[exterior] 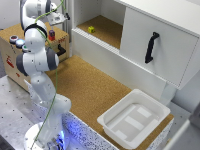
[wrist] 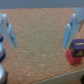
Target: Toggle the green light switch to turn on the green light
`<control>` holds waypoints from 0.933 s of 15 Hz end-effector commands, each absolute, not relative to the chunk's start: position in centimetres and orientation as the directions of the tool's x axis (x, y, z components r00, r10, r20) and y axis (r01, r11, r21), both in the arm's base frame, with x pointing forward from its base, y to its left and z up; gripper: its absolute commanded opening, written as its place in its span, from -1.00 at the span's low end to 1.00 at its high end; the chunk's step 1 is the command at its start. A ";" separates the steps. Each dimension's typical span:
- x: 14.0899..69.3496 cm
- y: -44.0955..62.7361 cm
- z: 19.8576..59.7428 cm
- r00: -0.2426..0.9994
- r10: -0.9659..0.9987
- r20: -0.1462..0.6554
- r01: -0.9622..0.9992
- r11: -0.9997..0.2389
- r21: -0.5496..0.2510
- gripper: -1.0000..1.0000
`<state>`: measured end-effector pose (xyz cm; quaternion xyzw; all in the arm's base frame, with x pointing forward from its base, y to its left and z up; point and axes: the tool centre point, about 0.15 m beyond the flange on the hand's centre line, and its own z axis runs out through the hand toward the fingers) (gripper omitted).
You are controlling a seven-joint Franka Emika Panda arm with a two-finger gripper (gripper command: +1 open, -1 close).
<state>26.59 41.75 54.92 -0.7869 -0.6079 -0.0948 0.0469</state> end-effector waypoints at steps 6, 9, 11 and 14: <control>17.7 47.9 55.1 0.252 0.962 -0.105 0.968 -0.250 0.032 1.00; 16.3 47.8 54.3 0.273 0.955 -0.111 0.962 -0.269 0.053 -1.00; 15.9 47.6 53.7 0.273 0.954 -0.121 0.961 -0.266 0.069 -1.00; 15.6 46.9 52.5 0.306 0.944 -0.124 0.952 -0.299 0.070 -1.00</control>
